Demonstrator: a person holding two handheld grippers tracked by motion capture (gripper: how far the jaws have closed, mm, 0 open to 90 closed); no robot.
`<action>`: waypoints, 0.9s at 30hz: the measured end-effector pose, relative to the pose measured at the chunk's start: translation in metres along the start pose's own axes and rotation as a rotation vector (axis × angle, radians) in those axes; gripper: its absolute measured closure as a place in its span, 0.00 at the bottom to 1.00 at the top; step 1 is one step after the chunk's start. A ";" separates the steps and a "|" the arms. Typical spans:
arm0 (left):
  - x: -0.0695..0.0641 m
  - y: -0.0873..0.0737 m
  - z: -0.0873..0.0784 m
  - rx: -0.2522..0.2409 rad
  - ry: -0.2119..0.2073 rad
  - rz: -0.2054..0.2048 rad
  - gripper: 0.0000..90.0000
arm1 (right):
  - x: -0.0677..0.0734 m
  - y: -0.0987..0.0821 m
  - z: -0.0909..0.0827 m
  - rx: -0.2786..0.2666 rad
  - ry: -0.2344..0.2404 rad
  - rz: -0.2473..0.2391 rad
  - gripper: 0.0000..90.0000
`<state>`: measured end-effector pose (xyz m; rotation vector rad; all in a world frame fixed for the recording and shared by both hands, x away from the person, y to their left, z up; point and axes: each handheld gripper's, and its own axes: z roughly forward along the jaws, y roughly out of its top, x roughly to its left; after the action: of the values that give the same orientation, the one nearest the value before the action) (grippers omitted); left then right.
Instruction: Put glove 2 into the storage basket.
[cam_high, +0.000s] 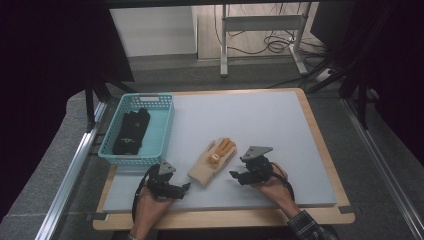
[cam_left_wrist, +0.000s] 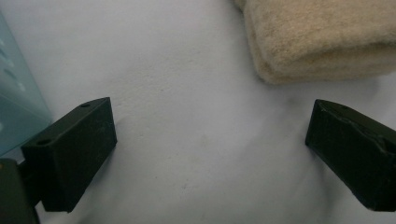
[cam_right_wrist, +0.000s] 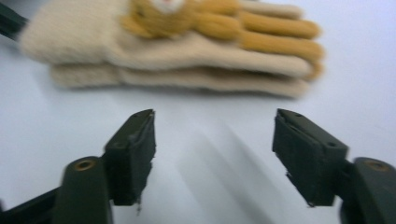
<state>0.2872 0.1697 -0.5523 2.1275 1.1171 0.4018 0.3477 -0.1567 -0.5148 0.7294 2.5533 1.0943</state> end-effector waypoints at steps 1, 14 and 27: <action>0.000 0.000 0.000 0.000 0.000 0.000 0.03 | -0.003 -0.002 -0.003 0.001 -0.008 -0.003 0.29; 0.000 0.000 0.000 0.000 0.000 0.000 0.03 | -0.030 -0.028 -0.025 0.017 -0.052 0.103 0.06; 0.000 0.000 0.000 -0.004 0.000 -0.005 0.03 | -0.044 -0.053 -0.026 0.064 -0.155 0.157 0.00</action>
<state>0.2872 0.1694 -0.5526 2.1205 1.1205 0.4016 0.3549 -0.2275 -0.5338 1.0050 2.4431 0.9642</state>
